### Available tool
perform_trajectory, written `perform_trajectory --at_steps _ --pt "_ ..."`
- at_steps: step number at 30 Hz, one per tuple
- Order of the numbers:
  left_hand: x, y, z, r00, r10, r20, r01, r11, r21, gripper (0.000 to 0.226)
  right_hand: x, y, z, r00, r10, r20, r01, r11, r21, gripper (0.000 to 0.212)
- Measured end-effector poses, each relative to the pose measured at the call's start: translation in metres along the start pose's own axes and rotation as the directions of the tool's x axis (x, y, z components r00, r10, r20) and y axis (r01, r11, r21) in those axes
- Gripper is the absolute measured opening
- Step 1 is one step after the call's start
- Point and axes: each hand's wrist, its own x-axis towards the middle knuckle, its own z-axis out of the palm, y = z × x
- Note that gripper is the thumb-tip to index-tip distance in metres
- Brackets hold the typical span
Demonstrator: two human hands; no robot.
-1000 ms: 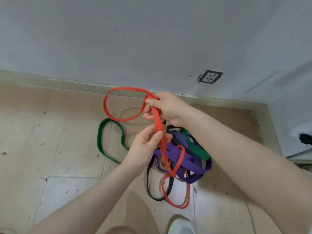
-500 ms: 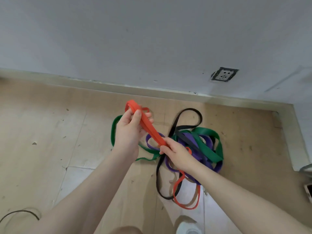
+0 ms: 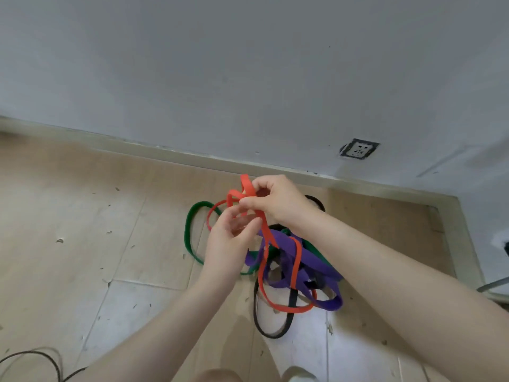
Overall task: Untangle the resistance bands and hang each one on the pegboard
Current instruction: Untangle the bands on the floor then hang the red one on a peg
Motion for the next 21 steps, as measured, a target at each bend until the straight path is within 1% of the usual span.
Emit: perform_trajectory --at_steps 4,7,9,11,13,15,16,17,18,19,20,21 --pt "0.002 0.005 0.006 0.987 0.102 -0.123 -0.095 0.993 0.064 0.013 0.003 -0.007 0.007 1.000 0.022 -0.021 -0.019 0.990 0.136 0.006" --pt "0.001 0.010 0.007 0.987 0.108 -0.122 -0.103 0.994 0.048 0.007 0.001 0.003 0.003 0.997 -0.018 -0.074 0.021 0.999 0.035 0.017" --pt "0.000 0.010 0.005 0.992 0.085 -0.098 -0.083 0.996 0.026 0.007 -0.008 0.025 -0.003 1.000 0.021 -0.005 -0.021 0.998 0.051 0.027" --pt "0.001 0.010 0.003 0.996 0.046 -0.077 -0.048 0.999 -0.025 0.006 -0.022 0.055 -0.008 0.991 0.093 0.091 -0.100 0.993 0.068 0.029" --pt "0.003 0.016 0.000 0.998 0.025 -0.057 -0.029 0.996 -0.083 0.005 -0.037 0.081 -0.012 0.979 0.126 0.163 -0.131 0.991 0.025 0.030" --pt "0.005 0.024 -0.001 0.999 0.027 -0.035 -0.033 0.985 -0.171 0.007 -0.042 0.095 -0.013 0.977 0.124 0.172 -0.126 0.992 -0.002 0.044" --pt "0.006 0.029 -0.001 0.999 0.034 -0.024 -0.038 0.974 -0.222 0.007 -0.039 0.101 -0.014 0.986 0.107 0.130 -0.099 0.993 -0.069 0.050" --pt "0.007 0.033 0.000 0.999 0.041 -0.012 -0.043 0.964 -0.263 0.007 -0.035 0.108 -0.016 0.994 0.082 0.065 -0.068 0.978 -0.197 0.051" --pt "0.007 0.035 0.001 0.999 0.050 -0.003 -0.048 0.955 -0.293 0.007 -0.030 0.114 -0.018 0.998 0.059 0.003 -0.054 0.932 -0.358 0.051" --pt "0.009 0.037 0.002 0.999 0.049 0.004 -0.045 0.947 -0.319 0.007 -0.026 0.121 -0.020 0.997 0.060 -0.044 -0.074 0.869 -0.489 0.058" --pt "0.010 0.036 0.003 0.999 0.038 0.003 -0.035 0.940 -0.338 0.006 -0.024 0.127 -0.022 0.995 0.066 -0.076 -0.096 0.833 -0.545 0.068" --pt "0.013 0.032 0.003 1.000 0.018 -0.008 -0.020 0.936 -0.351 0.006 -0.023 0.133 -0.023 0.991 0.090 -0.103 -0.131 0.839 -0.527 0.076"
